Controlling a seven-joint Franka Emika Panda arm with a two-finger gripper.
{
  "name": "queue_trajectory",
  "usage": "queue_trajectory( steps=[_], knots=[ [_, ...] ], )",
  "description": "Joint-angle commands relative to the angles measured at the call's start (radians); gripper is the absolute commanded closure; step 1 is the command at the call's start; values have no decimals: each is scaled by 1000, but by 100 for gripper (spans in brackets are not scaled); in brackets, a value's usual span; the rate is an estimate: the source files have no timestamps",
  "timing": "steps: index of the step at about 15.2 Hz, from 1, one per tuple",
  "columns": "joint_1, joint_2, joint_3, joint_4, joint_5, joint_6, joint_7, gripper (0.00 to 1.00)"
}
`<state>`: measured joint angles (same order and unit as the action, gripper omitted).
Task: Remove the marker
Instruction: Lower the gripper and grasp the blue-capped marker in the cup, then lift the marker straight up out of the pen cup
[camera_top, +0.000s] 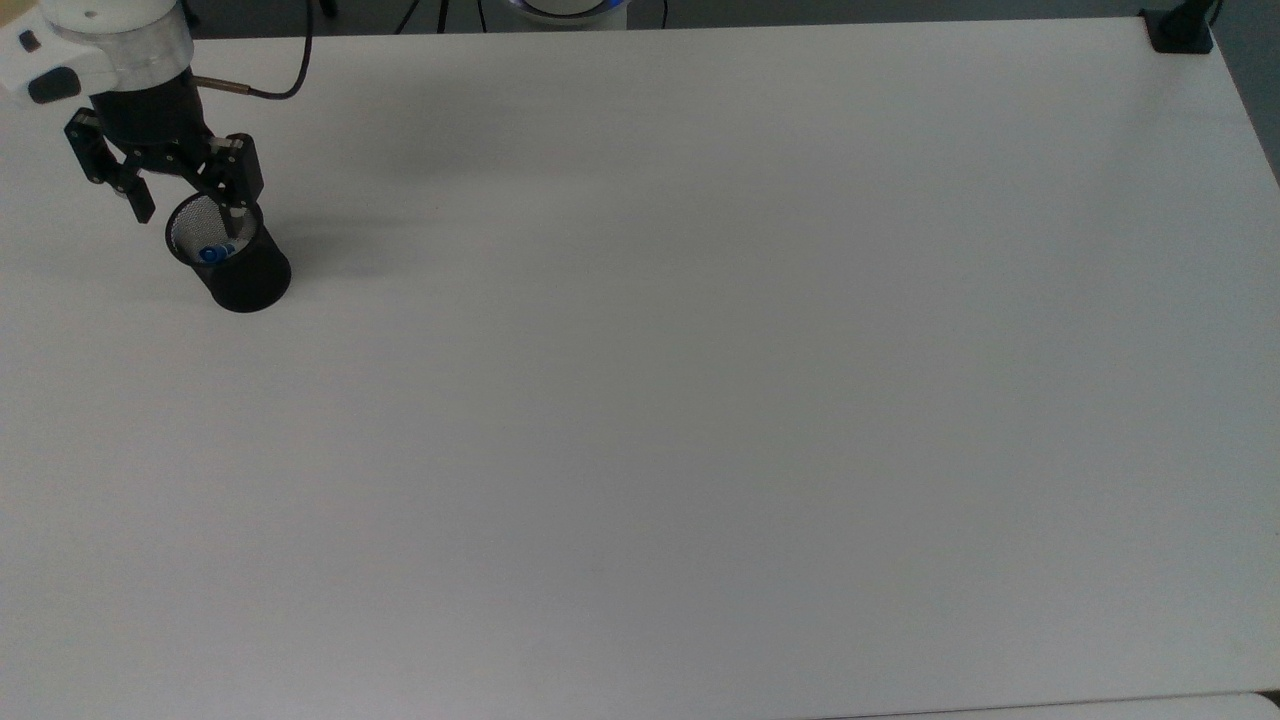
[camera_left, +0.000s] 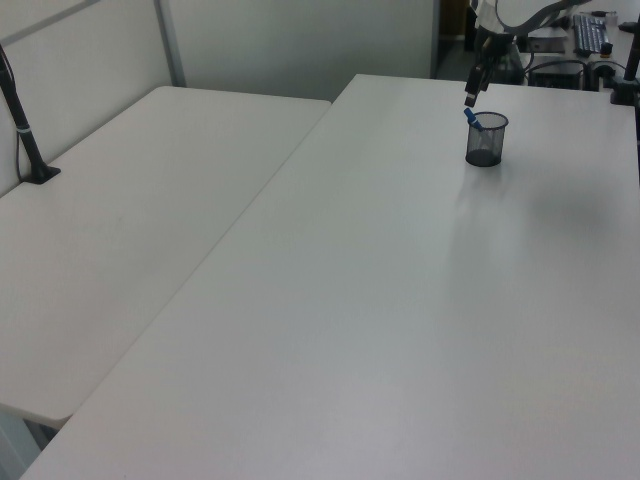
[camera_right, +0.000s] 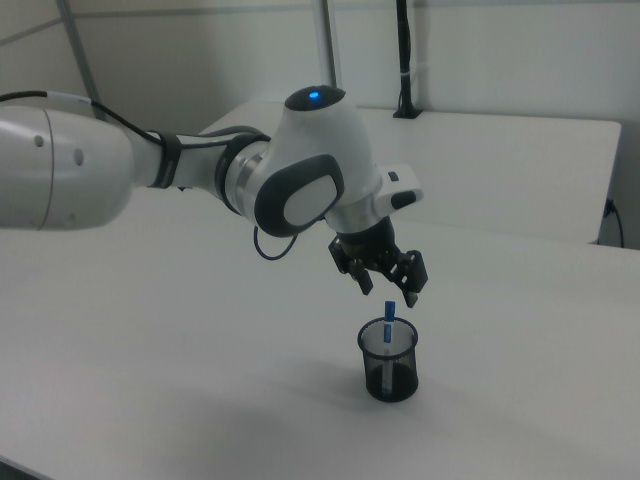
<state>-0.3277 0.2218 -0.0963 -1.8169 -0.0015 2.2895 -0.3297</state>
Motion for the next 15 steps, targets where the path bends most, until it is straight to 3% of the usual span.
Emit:
queue_trajectory(
  steps=[1,6,8,10,15],
  knots=[
    [7,8,-5,-67,17,125,0,22],
    [12,19,-5,-87,17,162,0,30],
    [13,16,-5,-87,17,160,1,44],
    [15,10,-5,-87,17,159,0,69],
    [16,7,1,-85,18,154,0,85]
  ],
)
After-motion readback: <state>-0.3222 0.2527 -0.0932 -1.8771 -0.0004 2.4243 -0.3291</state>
